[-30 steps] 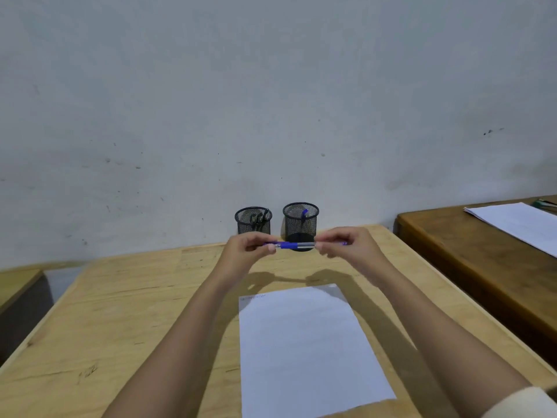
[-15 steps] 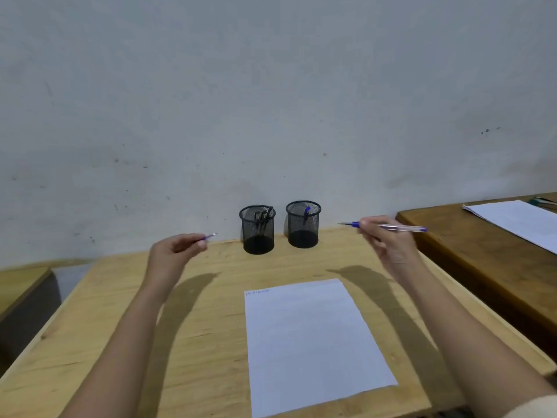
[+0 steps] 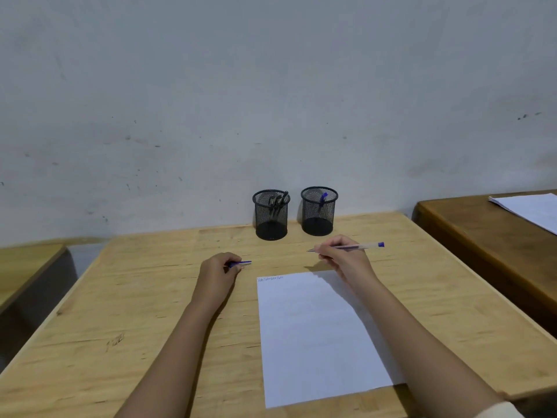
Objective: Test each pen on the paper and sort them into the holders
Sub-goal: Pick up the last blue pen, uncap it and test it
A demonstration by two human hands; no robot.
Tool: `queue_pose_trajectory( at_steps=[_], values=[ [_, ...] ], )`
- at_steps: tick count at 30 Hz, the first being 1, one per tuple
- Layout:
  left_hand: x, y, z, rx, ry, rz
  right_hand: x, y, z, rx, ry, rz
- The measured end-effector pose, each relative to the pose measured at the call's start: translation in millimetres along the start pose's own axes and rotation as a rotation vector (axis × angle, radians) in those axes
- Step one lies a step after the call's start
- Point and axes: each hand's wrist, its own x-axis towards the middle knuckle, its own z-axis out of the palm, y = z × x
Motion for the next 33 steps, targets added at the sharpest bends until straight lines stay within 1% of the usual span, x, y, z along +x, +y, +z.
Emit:
queue_pose_trajectory(
  at_steps=[3,5,7,8,9,11,12,13,16,19,22,27,33],
  values=[
    [2,-3,-1,0.053,-0.052,-0.001,2,4,13,-0.011,-0.014,0.035],
    [-2,2,-1,0.126,-0.046,0.041,3,7,21,0.000,-0.025,0.073],
    [-13,14,-3,0.121,-0.029,0.073,4,13,29,0.076,-0.031,0.094],
    [-22,21,-2,0.093,-0.073,0.113,6,15,32,0.111,-0.034,0.088],
    [-30,25,0,0.096,-0.164,0.170,7,18,34,0.126,-0.036,0.077],
    [-46,28,6,0.235,-0.413,0.247,10,23,40,0.080,-0.029,0.052],
    [-51,26,10,0.334,-0.506,0.245,11,25,43,0.038,-0.019,0.046],
    [-52,25,12,0.427,-0.546,0.240,11,26,45,0.000,-0.007,0.043],
    [-53,23,15,0.530,-0.546,0.236,11,33,52,-0.121,0.040,0.037],
    [-54,21,16,0.546,-0.553,0.230,12,39,57,-0.263,0.048,-0.026],
    [-55,20,17,0.554,-0.560,0.227,16,43,58,-0.356,0.033,-0.060],
    [-53,19,18,0.553,-0.556,0.224,20,45,59,-0.436,0.012,-0.081],
    [-52,18,19,0.557,-0.552,0.226,20,47,60,-0.450,-0.010,-0.104]
  ],
)
